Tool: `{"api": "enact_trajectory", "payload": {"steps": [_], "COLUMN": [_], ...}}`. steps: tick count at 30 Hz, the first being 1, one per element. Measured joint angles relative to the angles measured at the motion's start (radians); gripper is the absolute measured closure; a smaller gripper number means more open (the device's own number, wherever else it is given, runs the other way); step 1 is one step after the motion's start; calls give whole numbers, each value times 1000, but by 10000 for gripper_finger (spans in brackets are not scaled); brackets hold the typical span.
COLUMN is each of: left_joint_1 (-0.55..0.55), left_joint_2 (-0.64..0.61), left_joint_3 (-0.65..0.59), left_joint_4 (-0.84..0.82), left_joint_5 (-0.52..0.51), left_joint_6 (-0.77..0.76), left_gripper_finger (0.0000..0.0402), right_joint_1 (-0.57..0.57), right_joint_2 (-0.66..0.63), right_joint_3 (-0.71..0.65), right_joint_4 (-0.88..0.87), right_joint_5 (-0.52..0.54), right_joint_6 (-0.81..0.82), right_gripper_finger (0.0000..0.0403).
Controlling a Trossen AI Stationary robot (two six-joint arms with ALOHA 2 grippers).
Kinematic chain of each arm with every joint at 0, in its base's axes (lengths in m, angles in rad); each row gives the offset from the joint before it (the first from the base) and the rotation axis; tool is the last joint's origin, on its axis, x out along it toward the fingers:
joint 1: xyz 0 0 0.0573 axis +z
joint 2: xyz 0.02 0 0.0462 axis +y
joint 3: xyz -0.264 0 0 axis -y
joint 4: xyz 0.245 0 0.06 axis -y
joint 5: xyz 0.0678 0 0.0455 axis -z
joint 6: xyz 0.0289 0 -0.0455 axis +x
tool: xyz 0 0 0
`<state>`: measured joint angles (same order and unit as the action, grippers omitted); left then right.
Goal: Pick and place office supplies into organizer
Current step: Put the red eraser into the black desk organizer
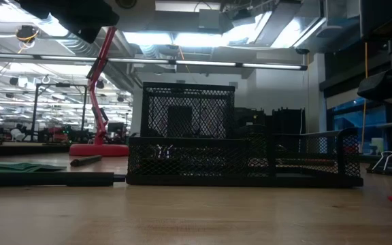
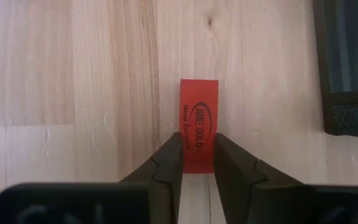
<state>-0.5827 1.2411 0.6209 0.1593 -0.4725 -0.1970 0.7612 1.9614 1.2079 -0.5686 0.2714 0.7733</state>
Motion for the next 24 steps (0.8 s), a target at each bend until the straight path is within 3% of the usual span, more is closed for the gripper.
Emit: {"api": "enact_trajectory", "payload": {"steps": [7,14,24], "left_joint_1": [0,0,0], "left_joint_2": [0,0,0], "left_joint_3": [0,0,0], "left_joint_4": [0,-1,-1], "left_joint_5": [0,0,0], "left_joint_6": [0,0,0], "left_gripper_finger": [337,337,337], "right_joint_1": [0,-15,-142], "right_joint_2": [0,3,2], "right_joint_3": [8,109,243], "right_joint_4": [-3,-65,-48], "right_joint_5": [-4,-4,50], "right_joint_6": [-20,-128,-457], "right_gripper_finger": [324,324,324]}}
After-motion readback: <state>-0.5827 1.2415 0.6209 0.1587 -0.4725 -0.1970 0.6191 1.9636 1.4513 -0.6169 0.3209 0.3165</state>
